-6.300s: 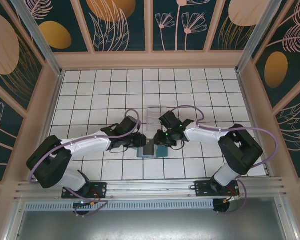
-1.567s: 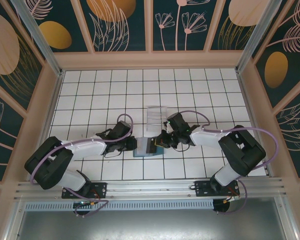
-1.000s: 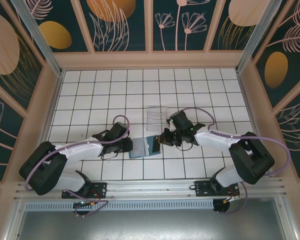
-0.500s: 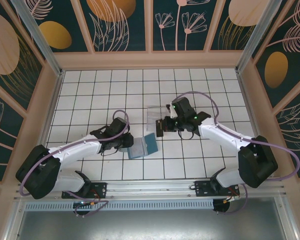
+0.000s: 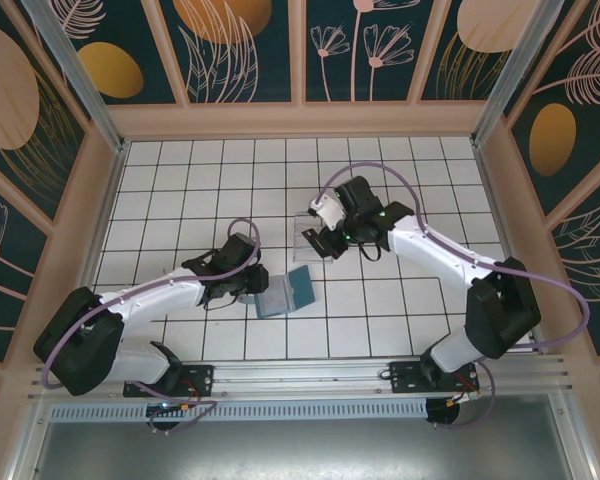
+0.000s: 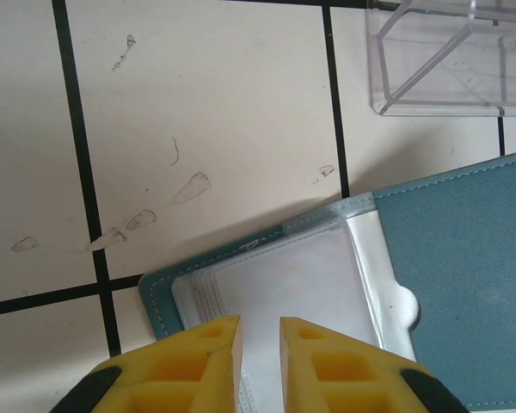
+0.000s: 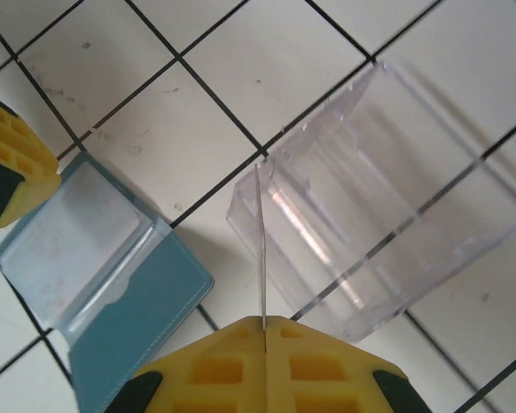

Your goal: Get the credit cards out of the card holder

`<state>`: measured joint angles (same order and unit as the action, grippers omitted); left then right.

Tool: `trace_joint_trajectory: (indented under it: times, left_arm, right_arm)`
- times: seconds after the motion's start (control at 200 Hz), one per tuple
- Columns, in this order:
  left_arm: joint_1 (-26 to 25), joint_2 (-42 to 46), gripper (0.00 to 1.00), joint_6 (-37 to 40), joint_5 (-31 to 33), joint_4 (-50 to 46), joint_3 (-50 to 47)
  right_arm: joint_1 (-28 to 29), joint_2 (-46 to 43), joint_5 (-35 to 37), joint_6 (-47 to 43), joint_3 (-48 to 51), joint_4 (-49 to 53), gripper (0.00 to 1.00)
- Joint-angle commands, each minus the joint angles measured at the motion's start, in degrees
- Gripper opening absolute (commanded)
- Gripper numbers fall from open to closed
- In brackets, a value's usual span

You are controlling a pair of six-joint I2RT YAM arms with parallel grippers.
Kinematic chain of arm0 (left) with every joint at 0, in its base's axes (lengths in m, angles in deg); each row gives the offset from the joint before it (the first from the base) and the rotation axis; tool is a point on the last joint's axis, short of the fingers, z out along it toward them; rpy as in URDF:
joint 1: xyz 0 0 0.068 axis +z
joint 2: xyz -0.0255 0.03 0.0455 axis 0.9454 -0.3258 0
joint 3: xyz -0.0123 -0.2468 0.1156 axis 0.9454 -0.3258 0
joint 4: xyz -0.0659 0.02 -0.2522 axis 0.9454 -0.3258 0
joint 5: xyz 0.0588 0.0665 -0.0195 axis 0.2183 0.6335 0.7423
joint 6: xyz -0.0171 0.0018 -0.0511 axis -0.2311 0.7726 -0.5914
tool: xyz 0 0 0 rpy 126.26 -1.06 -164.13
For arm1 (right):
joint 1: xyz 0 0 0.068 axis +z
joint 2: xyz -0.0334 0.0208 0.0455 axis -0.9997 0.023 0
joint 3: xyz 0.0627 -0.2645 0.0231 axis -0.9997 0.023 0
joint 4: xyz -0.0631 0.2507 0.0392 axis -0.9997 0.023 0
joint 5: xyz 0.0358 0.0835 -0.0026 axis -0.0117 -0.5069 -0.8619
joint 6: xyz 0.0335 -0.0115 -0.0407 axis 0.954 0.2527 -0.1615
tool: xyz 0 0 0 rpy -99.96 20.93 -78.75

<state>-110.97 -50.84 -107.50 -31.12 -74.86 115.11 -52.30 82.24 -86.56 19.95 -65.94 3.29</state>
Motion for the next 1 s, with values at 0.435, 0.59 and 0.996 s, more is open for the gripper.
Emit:
trace_joint_trajectory:
  times: [0.435,0.59,0.996]
  left_arm:
    - [0.38,4.08,0.23,1.44,0.16,1.09,-3.11]
    - [0.39,3.23,0.23,2.06,0.2,0.94,-2.4]
    - [0.41,3.07,0.23,2.29,0.91,0.67,-2.66]
  right_arm:
    - [1.15,13.98,6.99,-33.09,-21.31,21.61,0.0]
    - [0.55,16.11,9.81,-36.05,-25.21,22.62,0.0]
    - [-0.34,29.26,12.78,-40.67,-42.52,29.61,0.0]
